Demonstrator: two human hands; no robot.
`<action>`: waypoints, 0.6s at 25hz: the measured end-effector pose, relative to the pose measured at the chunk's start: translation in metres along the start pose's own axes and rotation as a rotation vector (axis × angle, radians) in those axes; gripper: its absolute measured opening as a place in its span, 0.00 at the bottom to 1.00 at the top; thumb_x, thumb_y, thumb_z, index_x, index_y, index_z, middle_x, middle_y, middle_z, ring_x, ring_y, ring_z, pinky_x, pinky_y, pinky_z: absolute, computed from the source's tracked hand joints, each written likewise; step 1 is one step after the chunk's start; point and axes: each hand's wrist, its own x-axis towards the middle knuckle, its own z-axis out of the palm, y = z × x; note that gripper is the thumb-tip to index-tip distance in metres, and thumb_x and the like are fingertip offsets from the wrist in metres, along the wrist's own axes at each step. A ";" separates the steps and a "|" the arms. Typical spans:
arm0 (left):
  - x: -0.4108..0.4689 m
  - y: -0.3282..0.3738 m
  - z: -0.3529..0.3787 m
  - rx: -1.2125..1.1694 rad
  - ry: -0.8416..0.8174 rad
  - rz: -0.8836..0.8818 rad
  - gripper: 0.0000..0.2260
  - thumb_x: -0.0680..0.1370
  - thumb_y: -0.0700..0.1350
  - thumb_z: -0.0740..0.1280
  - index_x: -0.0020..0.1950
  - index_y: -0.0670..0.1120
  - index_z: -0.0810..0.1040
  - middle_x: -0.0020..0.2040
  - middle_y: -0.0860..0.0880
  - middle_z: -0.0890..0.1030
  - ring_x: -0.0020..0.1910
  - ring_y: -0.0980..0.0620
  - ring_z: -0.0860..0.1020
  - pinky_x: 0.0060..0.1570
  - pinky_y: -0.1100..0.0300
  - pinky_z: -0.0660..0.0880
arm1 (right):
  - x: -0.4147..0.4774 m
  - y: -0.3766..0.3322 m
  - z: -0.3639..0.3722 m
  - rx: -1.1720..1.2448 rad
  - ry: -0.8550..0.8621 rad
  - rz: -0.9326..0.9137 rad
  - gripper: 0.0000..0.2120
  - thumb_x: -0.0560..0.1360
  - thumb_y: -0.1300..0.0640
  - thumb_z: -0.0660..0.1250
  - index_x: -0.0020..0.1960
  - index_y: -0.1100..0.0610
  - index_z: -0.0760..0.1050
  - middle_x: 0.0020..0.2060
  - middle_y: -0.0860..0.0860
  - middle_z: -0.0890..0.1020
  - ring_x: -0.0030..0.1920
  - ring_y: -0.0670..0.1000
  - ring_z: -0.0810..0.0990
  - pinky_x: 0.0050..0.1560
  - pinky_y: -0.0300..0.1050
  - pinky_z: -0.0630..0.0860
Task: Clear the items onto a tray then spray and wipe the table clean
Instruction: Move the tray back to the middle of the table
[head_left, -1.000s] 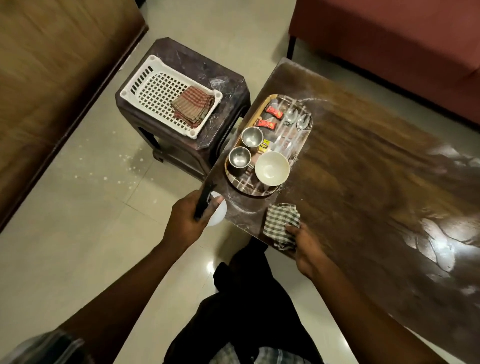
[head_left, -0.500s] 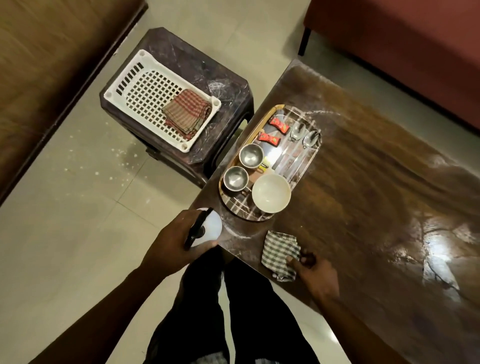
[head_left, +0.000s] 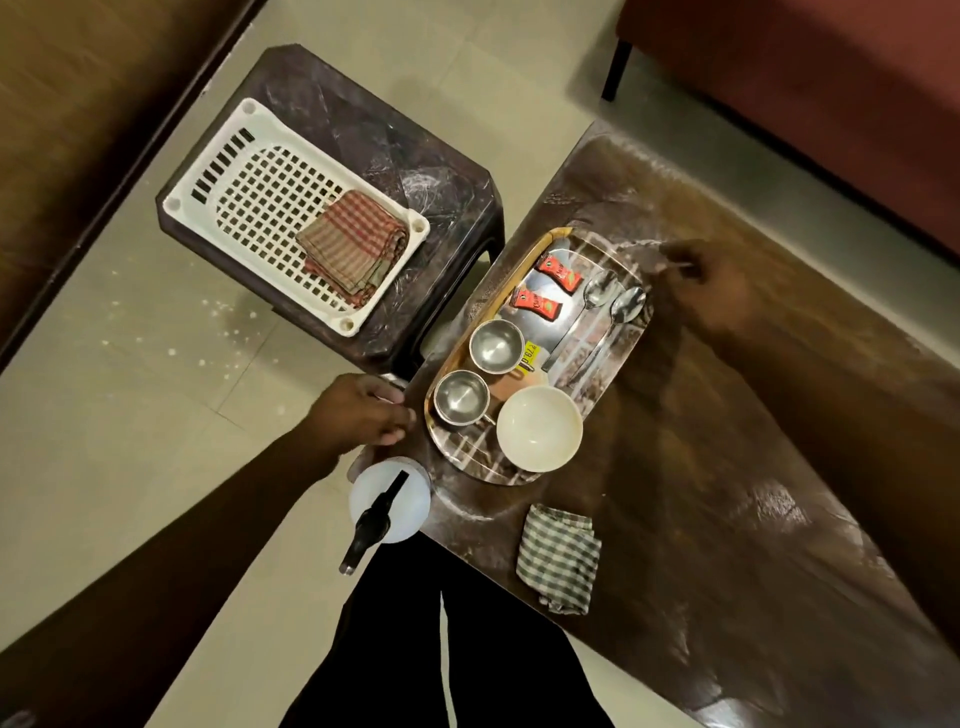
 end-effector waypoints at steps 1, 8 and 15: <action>0.003 0.005 0.008 -0.017 -0.041 -0.060 0.09 0.77 0.28 0.75 0.56 0.33 0.80 0.43 0.35 0.86 0.38 0.42 0.87 0.38 0.55 0.88 | 0.016 -0.008 0.002 0.038 -0.030 0.024 0.17 0.83 0.47 0.70 0.69 0.52 0.79 0.59 0.54 0.86 0.56 0.58 0.86 0.56 0.54 0.83; 0.008 0.001 0.039 0.103 -0.123 -0.135 0.11 0.76 0.24 0.73 0.52 0.37 0.78 0.49 0.31 0.82 0.54 0.28 0.86 0.62 0.37 0.83 | 0.070 -0.026 0.021 -0.004 -0.138 0.181 0.08 0.80 0.67 0.69 0.54 0.59 0.84 0.41 0.54 0.84 0.34 0.48 0.82 0.31 0.37 0.80; 0.017 -0.005 0.041 0.057 -0.119 -0.135 0.13 0.77 0.25 0.73 0.60 0.23 0.79 0.57 0.25 0.82 0.58 0.25 0.84 0.65 0.36 0.81 | 0.074 -0.019 0.022 0.082 -0.094 0.258 0.04 0.78 0.69 0.73 0.49 0.62 0.85 0.31 0.53 0.84 0.20 0.41 0.78 0.23 0.34 0.75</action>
